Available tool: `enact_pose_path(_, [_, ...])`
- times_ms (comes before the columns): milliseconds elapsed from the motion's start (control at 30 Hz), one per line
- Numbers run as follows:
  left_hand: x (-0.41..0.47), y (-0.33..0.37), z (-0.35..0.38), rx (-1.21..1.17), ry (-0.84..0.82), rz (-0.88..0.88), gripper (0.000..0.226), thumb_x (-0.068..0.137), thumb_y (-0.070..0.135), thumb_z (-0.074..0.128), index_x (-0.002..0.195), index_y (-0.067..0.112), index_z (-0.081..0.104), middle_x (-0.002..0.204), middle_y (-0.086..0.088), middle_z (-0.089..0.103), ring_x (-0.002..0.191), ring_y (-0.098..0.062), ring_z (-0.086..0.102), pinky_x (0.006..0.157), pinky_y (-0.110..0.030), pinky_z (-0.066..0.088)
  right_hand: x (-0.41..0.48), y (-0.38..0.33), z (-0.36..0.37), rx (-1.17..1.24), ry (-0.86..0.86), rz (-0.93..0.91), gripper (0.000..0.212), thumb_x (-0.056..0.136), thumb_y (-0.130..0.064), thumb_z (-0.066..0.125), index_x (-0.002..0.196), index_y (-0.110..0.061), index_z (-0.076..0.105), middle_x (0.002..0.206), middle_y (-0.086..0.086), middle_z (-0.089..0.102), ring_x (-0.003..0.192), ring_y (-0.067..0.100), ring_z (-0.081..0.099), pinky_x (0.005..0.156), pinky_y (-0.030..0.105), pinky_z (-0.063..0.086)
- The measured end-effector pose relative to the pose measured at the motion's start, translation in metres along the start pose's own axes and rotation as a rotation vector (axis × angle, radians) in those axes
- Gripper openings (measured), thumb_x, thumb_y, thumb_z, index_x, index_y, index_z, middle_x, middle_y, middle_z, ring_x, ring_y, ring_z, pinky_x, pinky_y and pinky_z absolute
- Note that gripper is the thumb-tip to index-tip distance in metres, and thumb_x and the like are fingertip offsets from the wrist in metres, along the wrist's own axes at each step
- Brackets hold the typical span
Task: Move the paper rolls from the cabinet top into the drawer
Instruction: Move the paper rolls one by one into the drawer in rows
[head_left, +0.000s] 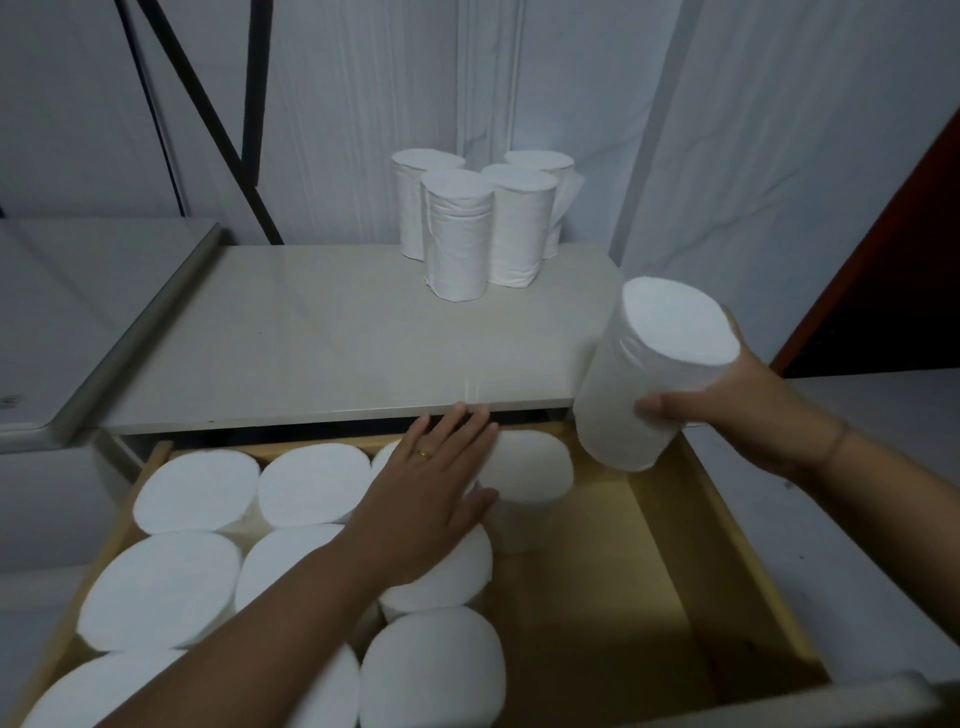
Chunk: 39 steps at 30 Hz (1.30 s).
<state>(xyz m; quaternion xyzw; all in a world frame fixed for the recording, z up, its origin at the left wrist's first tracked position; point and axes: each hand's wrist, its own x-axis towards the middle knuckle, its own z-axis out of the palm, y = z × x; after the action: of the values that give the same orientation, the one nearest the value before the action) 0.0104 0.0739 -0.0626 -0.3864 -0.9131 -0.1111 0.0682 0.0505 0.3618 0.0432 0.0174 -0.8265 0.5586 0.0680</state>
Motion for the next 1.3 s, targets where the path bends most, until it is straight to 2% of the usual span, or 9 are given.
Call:
enact_pose_path(133, [0.0, -0.001, 0.0, -0.059, -0.036, 0.051, 0.06, 0.096, 0.053, 0.014, 0.149, 0.026, 0.015, 0.156, 0.011, 0.006, 0.144, -0.006, -0.007, 0.117, -0.03, -0.008, -0.027, 0.015, 0.001, -0.026, -0.053, 0.038, 0.109, 0.046, -0.032, 0.085, 0.138, -0.028, 0.027, 0.128, -0.006, 0.047, 0.118, 0.01, 0.049, 0.09, 0.035, 0.053])
enact_pose_path(233, [-0.001, -0.002, 0.001, -0.087, -0.059, 0.053, 0.058, 0.096, 0.052, 0.016, 0.149, 0.027, 0.019, 0.156, 0.011, 0.012, 0.144, -0.004, -0.002, 0.116, -0.026, -0.007, -0.036, 0.041, 0.012, -0.153, -0.09, 0.087, 0.107, 0.058, -0.015, 0.088, 0.141, -0.022, 0.022, 0.134, -0.002, 0.041, 0.123, 0.012, 0.042, 0.1, 0.035, 0.044])
enact_pose_path(400, [-0.001, -0.003, 0.002, -0.083, -0.065, 0.04, 0.06, 0.094, 0.054, 0.011, 0.149, 0.029, 0.019, 0.156, 0.013, 0.012, 0.143, -0.001, -0.002, 0.115, -0.022, -0.009, -0.031, 0.07, 0.039, -0.288, -0.086, 0.022, 0.104, 0.053, -0.004, 0.088, 0.136, -0.008, 0.027, 0.131, 0.008, 0.038, 0.122, 0.015, 0.039, 0.095, 0.01, 0.037])
enact_pose_path(533, [-0.001, -0.003, 0.003, -0.096, -0.058, 0.029, 0.059, 0.094, 0.054, 0.012, 0.148, 0.03, 0.02, 0.155, 0.014, 0.014, 0.142, 0.0, -0.001, 0.115, -0.023, -0.008, -0.027, 0.083, 0.046, -0.339, -0.114, -0.072, 0.102, 0.05, -0.006, 0.09, 0.133, -0.007, 0.029, 0.121, -0.013, 0.038, 0.114, 0.002, 0.038, 0.091, -0.006, 0.028])
enact_pose_path(667, [-0.001, -0.004, 0.004, -0.086, -0.061, 0.029, 0.062, 0.093, 0.057, 0.008, 0.148, 0.031, 0.018, 0.155, 0.016, 0.011, 0.142, 0.002, -0.003, 0.115, -0.022, -0.009, -0.027, 0.094, 0.047, -0.364, -0.126, -0.027, 0.11, 0.051, -0.014, 0.091, 0.138, -0.009, 0.024, 0.127, -0.007, 0.035, 0.121, 0.009, 0.036, 0.1, 0.016, 0.035])
enact_pose_path(967, [-0.001, -0.004, 0.005, -0.106, -0.046, 0.028, 0.056, 0.096, 0.053, 0.015, 0.148, 0.032, 0.018, 0.154, 0.018, 0.01, 0.142, 0.003, -0.004, 0.114, -0.022, -0.009, -0.028, 0.09, 0.04, -0.501, -0.219, -0.007, 0.115, 0.053, -0.027, 0.09, 0.141, -0.017, 0.016, 0.129, -0.01, 0.028, 0.121, 0.006, 0.03, 0.087, 0.006, 0.037])
enact_pose_path(1067, [-0.001, -0.004, 0.005, -0.115, -0.04, 0.033, 0.055, 0.097, 0.052, 0.017, 0.148, 0.031, 0.02, 0.154, 0.016, 0.012, 0.142, 0.002, -0.002, 0.115, -0.023, -0.008, -0.023, 0.075, 0.033, -0.585, -0.369, 0.003, 0.116, 0.057, -0.035, 0.087, 0.144, -0.021, 0.012, 0.137, -0.007, 0.027, 0.126, 0.011, 0.029, 0.103, 0.026, 0.039])
enact_pose_path(1200, [-0.001, -0.003, 0.004, -0.112, -0.036, 0.032, 0.055, 0.097, 0.051, 0.019, 0.148, 0.03, 0.021, 0.155, 0.015, 0.014, 0.142, 0.001, -0.001, 0.115, -0.023, -0.008, -0.014, 0.055, 0.027, -0.693, -0.529, -0.004, 0.096, 0.064, -0.038, 0.083, 0.14, -0.026, 0.024, 0.139, -0.003, 0.034, 0.127, 0.015, 0.032, 0.108, 0.037, 0.035])
enact_pose_path(1300, [-0.001, -0.002, 0.003, -0.126, -0.037, 0.027, 0.056, 0.096, 0.052, 0.017, 0.148, 0.03, 0.021, 0.155, 0.014, 0.015, 0.142, 0.001, -0.001, 0.115, -0.023, -0.007, -0.01, 0.047, 0.023, -0.65, -0.555, 0.064, 0.073, 0.075, -0.039, 0.074, 0.135, -0.029, 0.034, 0.132, -0.005, 0.043, 0.12, 0.014, 0.042, 0.095, 0.026, 0.044])
